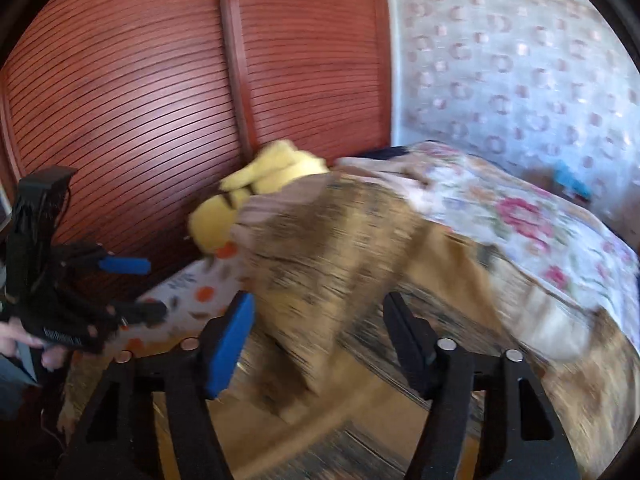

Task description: Fold small clothes

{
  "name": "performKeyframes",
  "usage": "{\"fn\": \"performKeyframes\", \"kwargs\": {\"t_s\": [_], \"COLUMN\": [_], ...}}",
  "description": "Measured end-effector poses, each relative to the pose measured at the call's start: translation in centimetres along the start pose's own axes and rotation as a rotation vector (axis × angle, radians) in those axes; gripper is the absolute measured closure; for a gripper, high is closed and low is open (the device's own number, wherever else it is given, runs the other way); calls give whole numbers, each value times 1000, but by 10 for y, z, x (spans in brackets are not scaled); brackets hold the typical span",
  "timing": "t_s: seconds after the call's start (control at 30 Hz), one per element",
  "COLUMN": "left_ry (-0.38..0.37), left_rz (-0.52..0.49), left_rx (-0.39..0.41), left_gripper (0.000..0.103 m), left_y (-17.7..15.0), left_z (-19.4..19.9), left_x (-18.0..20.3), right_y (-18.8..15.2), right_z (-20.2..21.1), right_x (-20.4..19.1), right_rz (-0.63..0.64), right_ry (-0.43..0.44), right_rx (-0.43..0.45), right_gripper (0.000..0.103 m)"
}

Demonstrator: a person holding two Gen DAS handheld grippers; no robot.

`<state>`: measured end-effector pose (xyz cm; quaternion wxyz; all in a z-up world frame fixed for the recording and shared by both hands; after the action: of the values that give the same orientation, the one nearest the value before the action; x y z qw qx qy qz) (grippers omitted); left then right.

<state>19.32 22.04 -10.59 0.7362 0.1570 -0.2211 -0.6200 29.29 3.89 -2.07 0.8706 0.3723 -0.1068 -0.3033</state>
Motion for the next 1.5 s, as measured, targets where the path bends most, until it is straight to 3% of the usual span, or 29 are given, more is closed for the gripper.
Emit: {"fn": "performKeyframes", "kwargs": {"t_s": [0.13,0.3,0.33,0.43,0.57,0.63,0.83,0.9,0.97,1.07,1.2,1.3,1.43,1.5], "left_ry": [13,14,12,2,-29,-46,-74,-77,-80,-74,-58,-62,-81,-84], "left_rz": [26,34,31,22,-4,-24,-75,-87,-101,-113,-108,-110,-147,-165], "left_rx": [0,0,0,-3,12,17,5,-6,-19,-29,-46,-43,-29,-4], "left_gripper": [23,23,23,23,23,23,23,23,23,23,23,23,23,20], "left_y": [-7,-14,-14,-14,-13,-11,-10,-11,-13,-14,-16,-17,-15,-12], "left_z": [0,3,3,3,7,8,0,-4,-8,-10,-16,-15,-11,-6], "left_x": [-13,-20,-18,-12,4,14,40,45,50,53,52,54,68,79], "right_y": [16,21,22,20,19,9,-40,-45,-46,-46,-42,-48,-80,-103], "right_z": [-30,-61,-66,-68,-32,-16,-18,-24,-27,-34,-37,9,46,68], "right_x": [-11,-16,-18,-12,20,39,98,110,117,127,125,111,117,125], "right_rz": [47,105,112,111,-28,-82,-178,-190,-201,-213,-198,-198,-218,-230], "right_ry": [17,-86,-80,-86,-73,-111,-263,-273,-275,-258,-230,-209,-239,-274], "right_rx": [-56,-110,-120,-113,15,51,-88,-113,-120,-123,-104,-59,-33,-22], "right_gripper": [43,53,60,94,94,94,94,90,75,61,61,60,36,30]}}
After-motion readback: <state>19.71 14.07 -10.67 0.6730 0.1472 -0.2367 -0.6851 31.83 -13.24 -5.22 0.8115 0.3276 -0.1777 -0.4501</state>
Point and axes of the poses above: each gripper's, at about its wrist camera, not at the fingertips, and z roughly against the way its jaws point, x to its right, y to its top, the point moved 3 cm from there along -z, roughly the way its jaws point, and after that the axes turned 9 degrees about -x, right-handed, at the moved point
